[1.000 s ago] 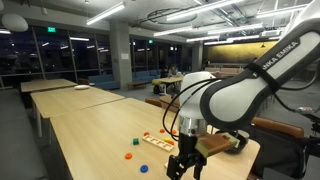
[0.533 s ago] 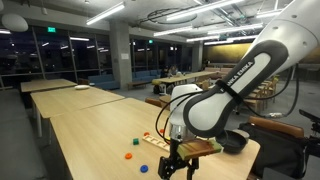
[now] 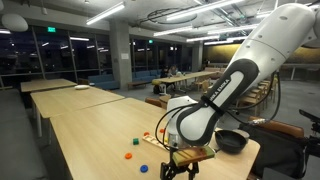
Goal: Pick up the orange object and put it on the wooden object
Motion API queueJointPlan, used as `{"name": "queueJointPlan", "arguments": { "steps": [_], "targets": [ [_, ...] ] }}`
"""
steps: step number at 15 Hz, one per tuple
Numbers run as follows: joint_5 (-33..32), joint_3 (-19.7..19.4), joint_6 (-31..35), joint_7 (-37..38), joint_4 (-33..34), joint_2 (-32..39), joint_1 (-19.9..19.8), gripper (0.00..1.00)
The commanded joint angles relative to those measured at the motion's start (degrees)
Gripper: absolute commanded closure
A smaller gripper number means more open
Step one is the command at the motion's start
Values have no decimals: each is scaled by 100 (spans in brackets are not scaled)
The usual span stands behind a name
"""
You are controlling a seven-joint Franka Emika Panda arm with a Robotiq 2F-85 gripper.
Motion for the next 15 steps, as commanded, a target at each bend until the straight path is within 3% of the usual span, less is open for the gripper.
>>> {"name": "queueJointPlan", "arguments": {
  "steps": [1,15],
  "targets": [
    [-148,-116,2,248,230,300,145,0],
    [44,-272,85,130,42,568,112,0]
  ]
}}
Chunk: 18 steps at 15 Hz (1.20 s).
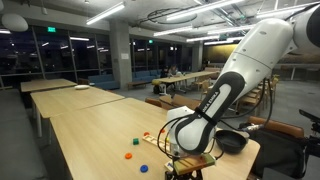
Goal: Pick up the orange object and put it on the wooden object
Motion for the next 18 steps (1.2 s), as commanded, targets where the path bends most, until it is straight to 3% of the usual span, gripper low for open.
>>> {"name": "queueJointPlan", "arguments": {
  "steps": [1,12,18],
  "targets": [
    [55,-62,136,92,-85,-30,73,0],
    [377,-21,752,170,-449,-163,57,0],
    [358,-76,1381,705,-766,-334,141,0]
  ]
}}
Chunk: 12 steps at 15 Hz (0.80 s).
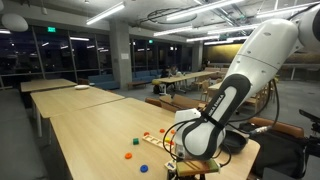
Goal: Pick up the orange object and put it on the wooden object
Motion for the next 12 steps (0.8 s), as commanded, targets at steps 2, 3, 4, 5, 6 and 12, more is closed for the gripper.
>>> {"name": "queueJointPlan", "arguments": {
  "steps": [2,3,4,5,6,12],
  "targets": [
    [-155,-133,691,562,-353,-221,203,0],
    [-269,-179,812,761,-408,-246,262,0],
    [-399,-225,906,936,-452,-264,316,0],
    [-569,-288,978,1142,-491,-285,384,0],
    [-751,-355,1041,1348,-524,-300,454,0],
    [-2092,-840,1003,2653,-542,-350,850,0]
  ]
}}
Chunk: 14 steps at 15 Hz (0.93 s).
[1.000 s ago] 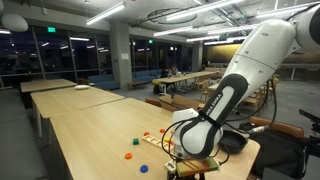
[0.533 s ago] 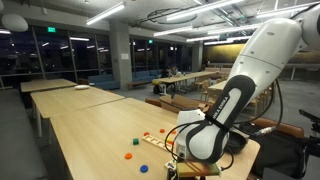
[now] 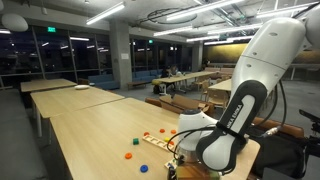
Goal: Pick up the orange object and put it on the wooden object
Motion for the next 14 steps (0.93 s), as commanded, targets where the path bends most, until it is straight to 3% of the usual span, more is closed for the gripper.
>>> {"name": "queueJointPlan", "arguments": {
  "steps": [1,8,14],
  "targets": [
    [-707,-272,-6,664,-117,-208,229,0],
    [-501,307,-150,-305,-245,-358,-29,0],
    [-429,458,-216,-612,-261,-353,-26,0]
  ]
}}
